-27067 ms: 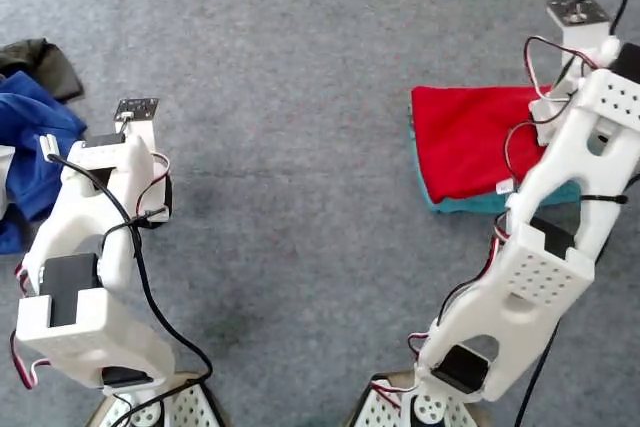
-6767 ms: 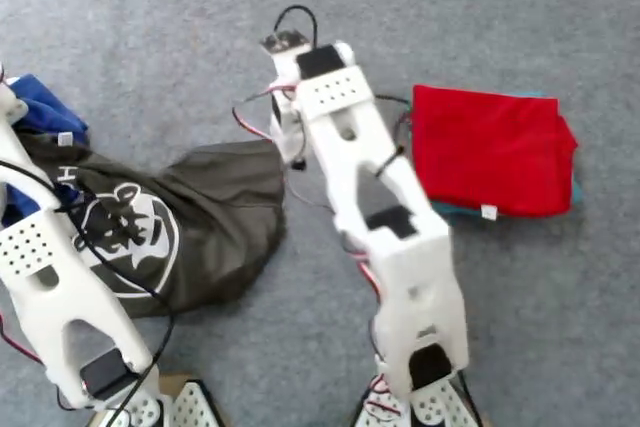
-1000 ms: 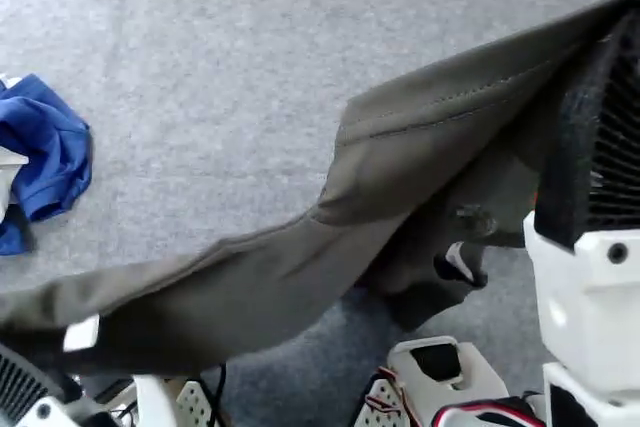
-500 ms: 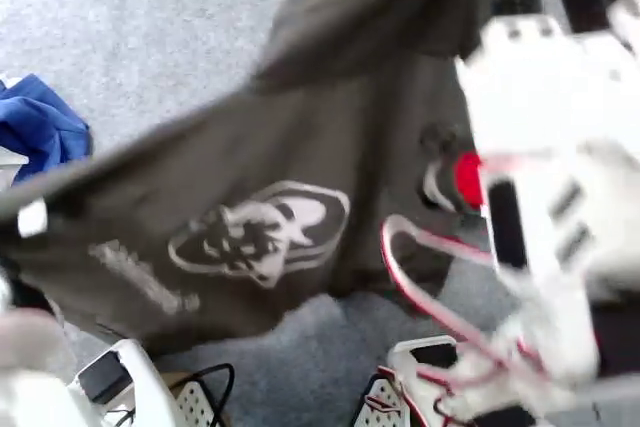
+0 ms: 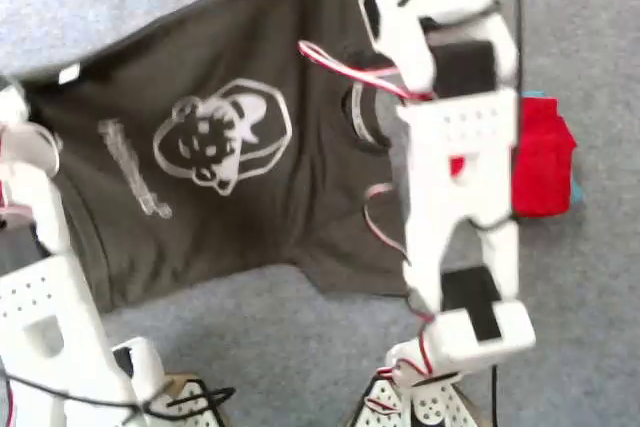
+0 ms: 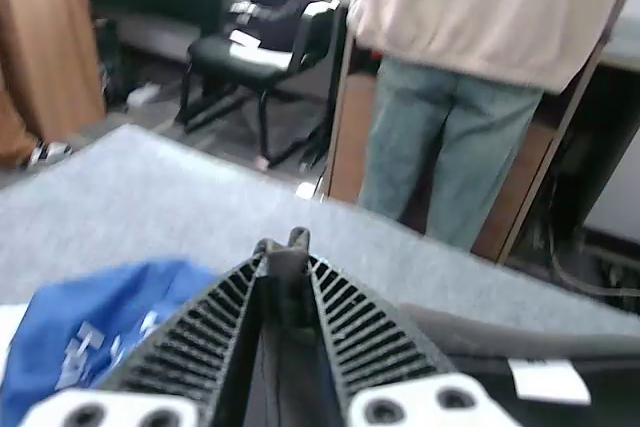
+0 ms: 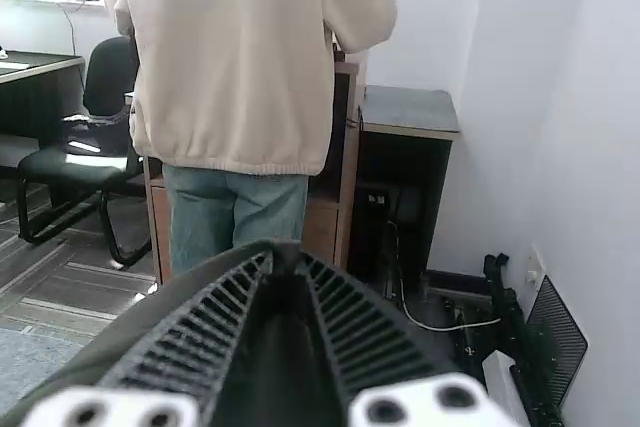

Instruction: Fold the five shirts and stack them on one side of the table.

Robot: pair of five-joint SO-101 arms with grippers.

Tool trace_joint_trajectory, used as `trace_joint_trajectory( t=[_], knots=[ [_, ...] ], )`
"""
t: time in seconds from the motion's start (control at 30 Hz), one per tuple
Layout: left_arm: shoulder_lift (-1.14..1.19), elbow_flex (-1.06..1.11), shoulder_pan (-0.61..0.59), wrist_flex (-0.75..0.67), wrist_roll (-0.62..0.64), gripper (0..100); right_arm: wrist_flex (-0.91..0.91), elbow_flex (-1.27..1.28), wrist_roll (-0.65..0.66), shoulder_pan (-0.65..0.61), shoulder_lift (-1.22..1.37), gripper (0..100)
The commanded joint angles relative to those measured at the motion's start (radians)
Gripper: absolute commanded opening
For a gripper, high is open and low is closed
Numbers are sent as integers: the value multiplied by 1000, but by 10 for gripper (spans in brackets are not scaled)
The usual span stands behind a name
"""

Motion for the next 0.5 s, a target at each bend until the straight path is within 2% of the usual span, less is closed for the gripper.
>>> trace_joint_trajectory(
  t=[0.0,0.23,0.37,0.47],
  knots=[
    [232,-105,22,-123,3,30,-117,-71,11,-5,107,15],
    [694,-498,13,-95,5,29,-129,-305,51,5,377,15],
    [787,-668,25,84,5,29,-21,-443,51,18,487,15],
    [807,-700,33,204,5,29,104,-518,46,41,544,15]
  ],
)
